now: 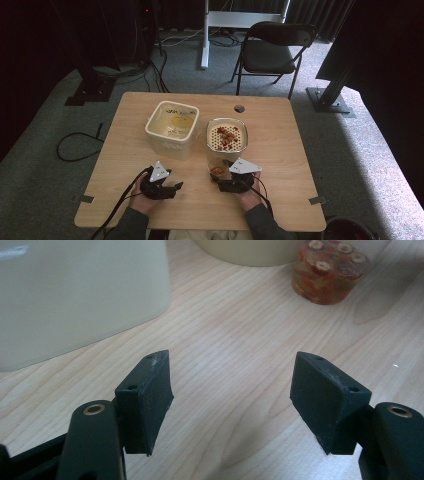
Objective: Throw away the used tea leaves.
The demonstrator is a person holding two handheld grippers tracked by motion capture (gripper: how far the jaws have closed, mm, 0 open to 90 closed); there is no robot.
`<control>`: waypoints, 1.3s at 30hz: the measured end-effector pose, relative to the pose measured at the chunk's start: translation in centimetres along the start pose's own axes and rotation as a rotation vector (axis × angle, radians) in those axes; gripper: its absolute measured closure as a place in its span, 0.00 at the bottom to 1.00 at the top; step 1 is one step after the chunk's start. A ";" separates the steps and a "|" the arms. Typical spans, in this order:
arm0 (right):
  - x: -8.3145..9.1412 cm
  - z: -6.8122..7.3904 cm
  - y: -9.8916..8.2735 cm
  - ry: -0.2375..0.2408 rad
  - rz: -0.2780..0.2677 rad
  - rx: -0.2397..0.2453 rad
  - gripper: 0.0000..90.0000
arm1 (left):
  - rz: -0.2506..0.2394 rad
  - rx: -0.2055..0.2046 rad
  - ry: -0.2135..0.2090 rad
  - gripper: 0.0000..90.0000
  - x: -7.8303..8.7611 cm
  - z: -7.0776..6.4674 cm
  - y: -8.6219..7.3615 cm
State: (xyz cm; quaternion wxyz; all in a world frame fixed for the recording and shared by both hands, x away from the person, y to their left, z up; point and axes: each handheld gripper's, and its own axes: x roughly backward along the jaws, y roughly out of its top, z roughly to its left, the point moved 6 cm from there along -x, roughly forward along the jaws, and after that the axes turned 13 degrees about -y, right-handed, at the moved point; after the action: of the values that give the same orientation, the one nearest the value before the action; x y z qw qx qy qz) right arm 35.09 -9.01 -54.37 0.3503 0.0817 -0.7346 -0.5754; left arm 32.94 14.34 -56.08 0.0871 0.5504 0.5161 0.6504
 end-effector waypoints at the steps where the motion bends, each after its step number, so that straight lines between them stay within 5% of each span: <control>1: -0.1 0.0 0.0 0.001 -0.010 0.002 0.30 | 0.001 0.004 0.000 0.37 0.0 0.0 0.0; 12: -0.3 0.5 0.2 -0.021 -0.040 0.013 0.34 | 0.021 0.015 0.001 0.37 -0.5 0.4 -0.4; 21: 3.1 -0.7 0.8 -0.040 -0.067 0.003 0.37 | 0.019 0.049 0.015 0.37 0.2 1.5 -0.8; 32: 7.5 -6.5 2.0 -0.154 -0.092 -0.080 0.37 | 0.031 0.116 0.071 0.37 1.3 4.1 -2.0; 39: 8.7 -10.2 3.1 -0.231 -0.087 -0.113 0.37 | 0.041 0.130 0.076 0.38 1.1 4.6 -2.2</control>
State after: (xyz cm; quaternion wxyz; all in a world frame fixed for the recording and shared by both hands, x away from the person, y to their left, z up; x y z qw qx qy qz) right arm 35.71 -20.61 -46.96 0.2422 0.0267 -0.7320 -0.6362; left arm 35.22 18.76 -57.72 0.0184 0.5401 0.5488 0.6378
